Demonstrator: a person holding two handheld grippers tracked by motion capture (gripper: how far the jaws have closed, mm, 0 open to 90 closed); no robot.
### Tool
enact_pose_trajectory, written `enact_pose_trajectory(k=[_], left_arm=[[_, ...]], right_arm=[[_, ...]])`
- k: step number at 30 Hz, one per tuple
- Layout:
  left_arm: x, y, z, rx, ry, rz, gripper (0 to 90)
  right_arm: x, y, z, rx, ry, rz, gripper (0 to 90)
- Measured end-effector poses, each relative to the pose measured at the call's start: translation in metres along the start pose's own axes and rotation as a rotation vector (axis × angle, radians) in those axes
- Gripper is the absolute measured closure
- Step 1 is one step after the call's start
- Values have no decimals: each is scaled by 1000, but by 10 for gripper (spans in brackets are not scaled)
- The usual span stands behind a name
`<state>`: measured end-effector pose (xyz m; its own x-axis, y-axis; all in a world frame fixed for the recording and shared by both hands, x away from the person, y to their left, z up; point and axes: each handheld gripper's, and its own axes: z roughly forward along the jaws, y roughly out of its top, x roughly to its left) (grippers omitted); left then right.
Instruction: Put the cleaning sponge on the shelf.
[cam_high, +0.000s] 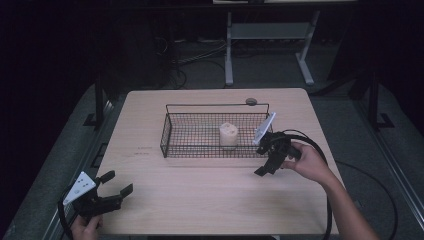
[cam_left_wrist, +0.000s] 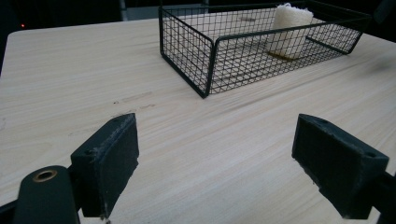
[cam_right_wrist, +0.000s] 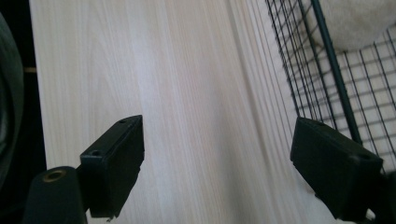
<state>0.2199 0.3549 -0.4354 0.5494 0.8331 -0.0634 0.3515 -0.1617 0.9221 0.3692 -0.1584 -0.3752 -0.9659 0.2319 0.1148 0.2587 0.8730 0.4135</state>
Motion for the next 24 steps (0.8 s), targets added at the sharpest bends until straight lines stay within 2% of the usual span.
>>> enact_pose_trajectory(k=[9,15,24], left_arm=[[0,0,0,1,0,1,139],[0,0,0,2,0,2,139],[-1,0,0,3,0,2,139]], right_arm=[[5,-15,3,7,-5,13,170],[10,-27,4,-9,-11,23,169],[21,-37,5,-19,-19,9,170]])
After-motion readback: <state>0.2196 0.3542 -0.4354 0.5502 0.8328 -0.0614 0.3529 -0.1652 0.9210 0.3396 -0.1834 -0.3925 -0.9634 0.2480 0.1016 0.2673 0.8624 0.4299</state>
